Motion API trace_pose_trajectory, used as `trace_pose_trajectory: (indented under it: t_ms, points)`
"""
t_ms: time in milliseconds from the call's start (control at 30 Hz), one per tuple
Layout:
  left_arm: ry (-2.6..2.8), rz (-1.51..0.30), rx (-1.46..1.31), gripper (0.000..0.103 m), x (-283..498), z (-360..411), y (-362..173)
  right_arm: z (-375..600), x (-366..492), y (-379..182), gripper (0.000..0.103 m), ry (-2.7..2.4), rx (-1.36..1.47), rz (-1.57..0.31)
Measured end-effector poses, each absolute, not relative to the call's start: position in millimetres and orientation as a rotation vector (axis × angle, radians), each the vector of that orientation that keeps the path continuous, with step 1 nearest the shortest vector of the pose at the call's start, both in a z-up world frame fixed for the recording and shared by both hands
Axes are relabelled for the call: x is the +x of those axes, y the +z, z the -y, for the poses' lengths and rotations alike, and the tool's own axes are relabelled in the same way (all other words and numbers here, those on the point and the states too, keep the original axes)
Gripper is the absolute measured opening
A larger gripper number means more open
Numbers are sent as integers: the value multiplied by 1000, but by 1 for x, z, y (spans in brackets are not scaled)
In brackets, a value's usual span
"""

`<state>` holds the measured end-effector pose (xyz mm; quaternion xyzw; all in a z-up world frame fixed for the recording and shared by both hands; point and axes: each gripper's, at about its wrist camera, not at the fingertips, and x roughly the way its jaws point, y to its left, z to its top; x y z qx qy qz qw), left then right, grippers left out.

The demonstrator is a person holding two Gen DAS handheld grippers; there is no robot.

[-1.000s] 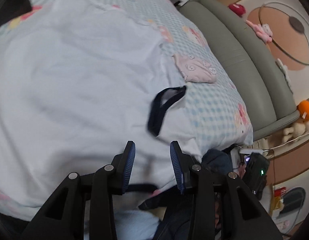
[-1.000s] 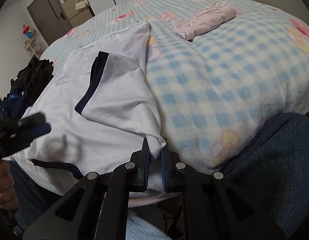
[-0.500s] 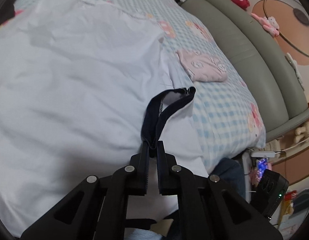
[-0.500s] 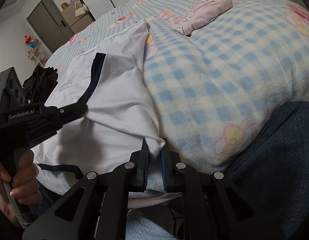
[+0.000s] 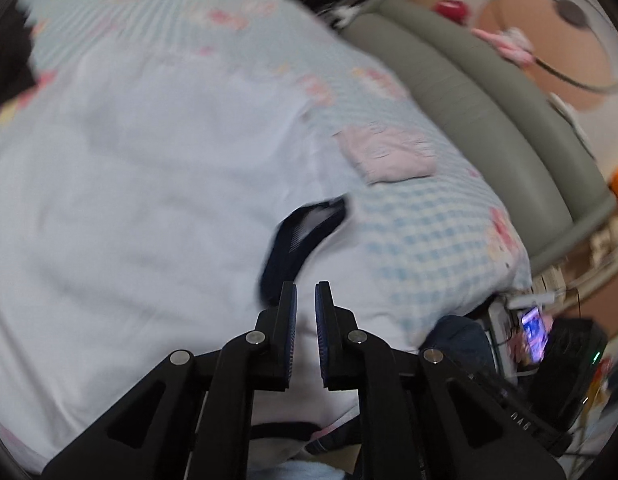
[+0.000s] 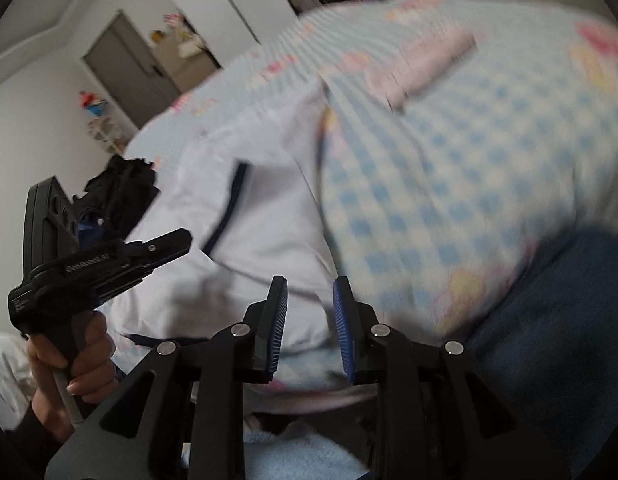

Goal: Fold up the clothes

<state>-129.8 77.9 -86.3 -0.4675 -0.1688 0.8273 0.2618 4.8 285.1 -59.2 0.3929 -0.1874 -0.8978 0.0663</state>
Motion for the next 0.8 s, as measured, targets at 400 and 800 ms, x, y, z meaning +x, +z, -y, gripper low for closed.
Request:
trace_pose_trajectory:
  t_ms: [400, 800]
  points:
    - [2270, 359, -1389, 15, -123, -69, -115, -285, -31, -87, 28, -2671, 1452, 453]
    - [2168, 285, -1389, 15, -173, -109, -112, -243, -134, -57, 28, -2590, 1316, 194]
